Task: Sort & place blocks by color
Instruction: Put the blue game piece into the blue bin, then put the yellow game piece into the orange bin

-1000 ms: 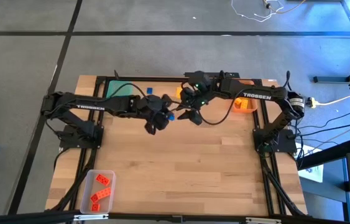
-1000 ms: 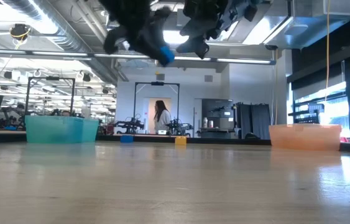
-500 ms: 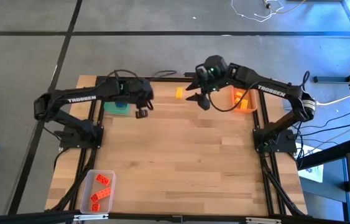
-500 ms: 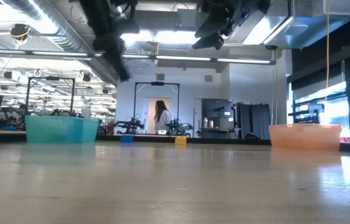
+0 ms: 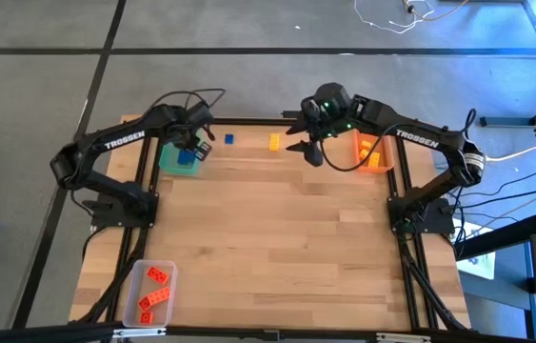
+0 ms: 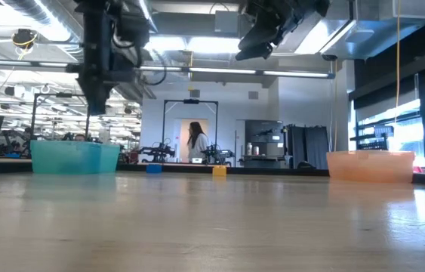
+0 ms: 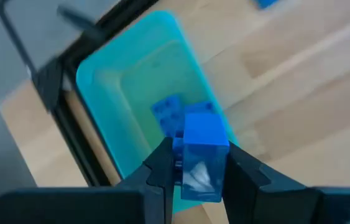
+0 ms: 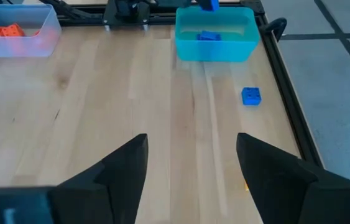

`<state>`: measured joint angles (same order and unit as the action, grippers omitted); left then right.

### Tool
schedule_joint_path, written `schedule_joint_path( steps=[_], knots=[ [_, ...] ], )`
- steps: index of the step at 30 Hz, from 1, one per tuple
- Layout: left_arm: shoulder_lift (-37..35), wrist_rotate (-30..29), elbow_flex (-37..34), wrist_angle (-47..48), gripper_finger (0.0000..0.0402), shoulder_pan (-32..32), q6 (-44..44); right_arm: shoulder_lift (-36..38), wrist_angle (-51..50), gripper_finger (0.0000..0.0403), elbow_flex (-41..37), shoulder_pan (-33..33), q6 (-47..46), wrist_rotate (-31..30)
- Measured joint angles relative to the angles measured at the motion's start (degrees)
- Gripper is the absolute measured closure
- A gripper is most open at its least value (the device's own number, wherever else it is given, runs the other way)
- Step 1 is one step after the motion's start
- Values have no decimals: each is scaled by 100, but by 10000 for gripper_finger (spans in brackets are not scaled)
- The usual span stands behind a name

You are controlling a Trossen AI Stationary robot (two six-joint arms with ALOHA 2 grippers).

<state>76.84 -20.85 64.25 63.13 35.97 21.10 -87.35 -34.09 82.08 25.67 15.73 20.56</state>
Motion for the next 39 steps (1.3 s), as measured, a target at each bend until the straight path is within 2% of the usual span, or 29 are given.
schedule_joint_path(
  steps=[4,13,19,23,26,33,37,39],
  knots=[
    [1,44,-362,-73,319,341,181,0,-5,157,0,0,0,1],
    [4,313,-1626,-1207,319,906,378,0,-14,157,0,0,276,0],
    [4,340,-2031,-1583,316,983,386,0,-13,157,0,0,280,0],
    [4,200,-2048,-1675,259,983,385,-2,-13,157,0,0,280,0],
    [4,108,-2048,-1847,231,983,385,-2,-13,157,0,0,271,0],
    [0,330,-1780,-1989,223,951,385,-2,-49,157,0,-2,226,-174],
    [-9,421,-1287,-1924,222,846,383,-50,-69,157,0,0,-784,-917],
    [-9,427,-999,-1830,222,793,382,-118,-70,157,0,13,-1400,-1077]
  ],
)
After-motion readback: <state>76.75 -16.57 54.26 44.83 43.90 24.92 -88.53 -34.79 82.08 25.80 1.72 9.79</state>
